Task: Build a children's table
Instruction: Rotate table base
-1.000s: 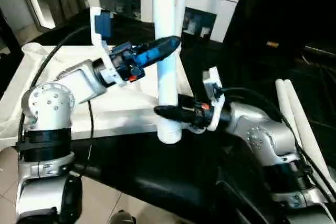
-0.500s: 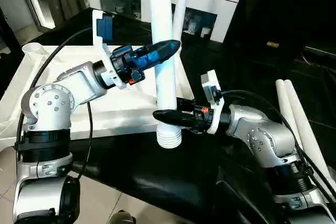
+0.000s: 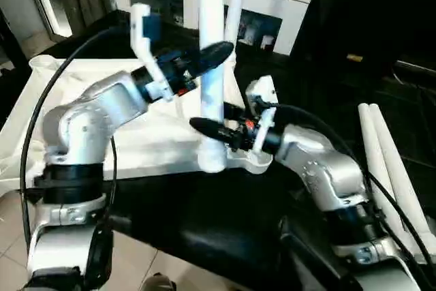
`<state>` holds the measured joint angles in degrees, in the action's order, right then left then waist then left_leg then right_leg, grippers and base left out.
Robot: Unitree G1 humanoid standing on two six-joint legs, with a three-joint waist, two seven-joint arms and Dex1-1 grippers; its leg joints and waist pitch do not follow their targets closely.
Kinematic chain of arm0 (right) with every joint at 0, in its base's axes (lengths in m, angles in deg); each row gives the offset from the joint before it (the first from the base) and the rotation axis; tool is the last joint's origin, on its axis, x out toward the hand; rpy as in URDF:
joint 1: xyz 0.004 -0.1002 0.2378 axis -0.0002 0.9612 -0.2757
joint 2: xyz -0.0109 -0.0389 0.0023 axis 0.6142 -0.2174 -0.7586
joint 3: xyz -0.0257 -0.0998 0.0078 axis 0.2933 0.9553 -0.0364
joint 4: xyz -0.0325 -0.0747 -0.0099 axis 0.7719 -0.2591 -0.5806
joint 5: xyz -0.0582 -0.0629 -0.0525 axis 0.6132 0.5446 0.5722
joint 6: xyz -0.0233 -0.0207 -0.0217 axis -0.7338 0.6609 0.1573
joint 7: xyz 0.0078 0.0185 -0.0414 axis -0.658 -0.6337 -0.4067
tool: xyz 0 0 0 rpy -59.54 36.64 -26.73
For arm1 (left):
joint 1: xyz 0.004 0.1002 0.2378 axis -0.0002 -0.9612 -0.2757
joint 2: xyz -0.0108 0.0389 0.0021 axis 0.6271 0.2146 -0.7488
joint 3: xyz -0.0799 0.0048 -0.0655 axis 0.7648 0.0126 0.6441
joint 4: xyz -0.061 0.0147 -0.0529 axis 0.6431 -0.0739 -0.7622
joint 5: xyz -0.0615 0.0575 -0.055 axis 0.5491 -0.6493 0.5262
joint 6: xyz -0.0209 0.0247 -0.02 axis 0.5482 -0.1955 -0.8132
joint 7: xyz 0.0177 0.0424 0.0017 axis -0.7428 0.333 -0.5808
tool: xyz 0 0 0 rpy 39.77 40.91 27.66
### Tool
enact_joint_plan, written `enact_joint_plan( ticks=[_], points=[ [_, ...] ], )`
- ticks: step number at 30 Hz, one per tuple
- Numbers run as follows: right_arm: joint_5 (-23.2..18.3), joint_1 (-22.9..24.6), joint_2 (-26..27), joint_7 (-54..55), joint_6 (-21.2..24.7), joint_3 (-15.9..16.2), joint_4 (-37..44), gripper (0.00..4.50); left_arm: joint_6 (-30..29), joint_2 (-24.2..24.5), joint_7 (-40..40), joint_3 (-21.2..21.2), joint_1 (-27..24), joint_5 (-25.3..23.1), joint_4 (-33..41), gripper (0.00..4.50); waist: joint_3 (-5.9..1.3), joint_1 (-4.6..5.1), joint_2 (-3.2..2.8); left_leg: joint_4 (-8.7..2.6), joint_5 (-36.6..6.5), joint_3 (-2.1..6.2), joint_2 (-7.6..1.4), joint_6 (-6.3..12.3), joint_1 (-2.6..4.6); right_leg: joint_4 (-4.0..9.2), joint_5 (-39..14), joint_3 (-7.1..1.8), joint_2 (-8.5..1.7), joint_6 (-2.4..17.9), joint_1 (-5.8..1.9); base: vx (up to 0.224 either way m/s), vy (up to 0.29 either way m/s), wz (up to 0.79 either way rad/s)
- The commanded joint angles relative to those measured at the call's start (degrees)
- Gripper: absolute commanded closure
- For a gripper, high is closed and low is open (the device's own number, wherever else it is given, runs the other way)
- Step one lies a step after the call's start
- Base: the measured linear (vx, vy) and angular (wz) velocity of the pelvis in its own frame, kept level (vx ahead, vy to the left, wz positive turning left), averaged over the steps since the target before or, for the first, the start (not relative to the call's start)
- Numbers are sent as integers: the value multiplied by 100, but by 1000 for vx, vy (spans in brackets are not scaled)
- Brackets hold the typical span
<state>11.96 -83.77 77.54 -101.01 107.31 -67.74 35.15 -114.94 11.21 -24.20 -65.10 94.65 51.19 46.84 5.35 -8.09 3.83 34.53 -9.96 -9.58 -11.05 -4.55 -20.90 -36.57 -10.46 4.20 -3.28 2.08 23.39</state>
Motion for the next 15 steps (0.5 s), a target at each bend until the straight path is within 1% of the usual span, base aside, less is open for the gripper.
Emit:
enact_joint_plan(
  ticks=[1, 2, 3, 4, 5, 6, 7, 8, 10, 11, 12, 13, 15],
  points=[
    [143, -50, -16, 163, 18, -16, -107, 142, 121, -8, -249, -106, 128, -281, 121, 271, -546, 23, -135, -390, -848, 68, -188, -342, 45, 422, -957, -325, -471, 711, -371, 0, 0, 0],
    [202, -55, 23, 243, -2, 15, -193, 158, 153, -14, -488, -136, 174, -483, 62, 271, -546, 29, -130, -388, -845, 64, -187, -338, 43, 426, -1011, -328, -470, 660, -371, 0, 0, 0],
    [234, -57, 42, 276, -19, 33, -244, 158, 162, -25, -630, -142, 196, -579, 39, 271, -541, 34, -127, -391, -859, 65, -184, -334, 44, 432, -1051, -326, -469, 644, -366, 0, 0, 0],
    [241, -62, 53, 298, -11, 33, -267, 175, 166, -36, -677, -138, 203, -598, 29, 271, -542, 33, -119, -389, -868, 64, -181, -339, 41, 440, -1108, -323, -475, 624, -373, 0, 0, 0],
    [253, -76, 81, 359, 16, 30, -324, 178, 178, -69, -798, -127, 221, -636, 8, 271, -546, 34, -126, -386, -858, 65, -181, -340, 40, 436, -1106, -324, -478, 629, -372, 0, 0, 0],
    [253, -76, 81, 359, 16, 30, -324, 178, 178, -69, -798, -127, 221, -636, 8, 271, -545, 36, -127, -384, -849, 65, -184, -336, 44, 436, -1077, -326, -475, 638, -364, 0, 0, 0],
    [253, -83, 95, 368, 13, 32, -337, 202, 180, -78, -812, -134, 216, -638, 32, 271, -551, 29, -122, -382, -818, 66, -185, -324, 45, 425, -1009, -324, -473, 657, -367, 0, 0, 0],
    [251, -97, 120, 386, 20, 31, -360, 213, 172, -90, -833, -157, 201, -639, 92, 271, -551, 26, -119, -383, -801, 65, -188, -321, 49, 416, -960, -322, -472, 685, -360, 0, 0, 0],
    [261, -113, 144, 399, 10, 34, -392, 222, 164, -114, -882, -164, 183, -655, 153, 271, -550, 28, -107, -380, -786, 61, -182, -304, 41, 415, -907, -324, -469, 702, -366, 0, 0, 0],
    [273, -124, 153, 402, -6, 39, -420, 232, 144, -141, -911, -146, 178, -647, 182, 271, -550, 30, -113, -380, -793, 60, -185, -303, 45, 410, -906, -323, -469, 714, -361, 0, 0, 0],
    [288, -137, 161, 399, -22, 40, -448, 244, 120, -166, -931, -127, 180, -636, 200, 271, -542, 30, -101, -384, -831, 59, -186, -300, 45, 424, -984, -322, -476, 716, -359, 0, 0, 0],
    [298, -148, 169, 395, -33, 40, -470, 250, 112, -178, -945, -117, 184, -637, 210, 271, -542, 24, -113, -382, -846, 58, -184, -302, 43, 430, -1040, -325, -480, 698, -362, 0, 0, 0],
    [305, -163, 182, 388, -45, 37, -504, 255, 76, -195, -932, -100, 188, -602, 238, 271, -543, 24, -102, -381, -829, 59, -185, -303, 42, 428, -1057, -325, -481, 679, -360, 0, 0, 0]
  ],
)
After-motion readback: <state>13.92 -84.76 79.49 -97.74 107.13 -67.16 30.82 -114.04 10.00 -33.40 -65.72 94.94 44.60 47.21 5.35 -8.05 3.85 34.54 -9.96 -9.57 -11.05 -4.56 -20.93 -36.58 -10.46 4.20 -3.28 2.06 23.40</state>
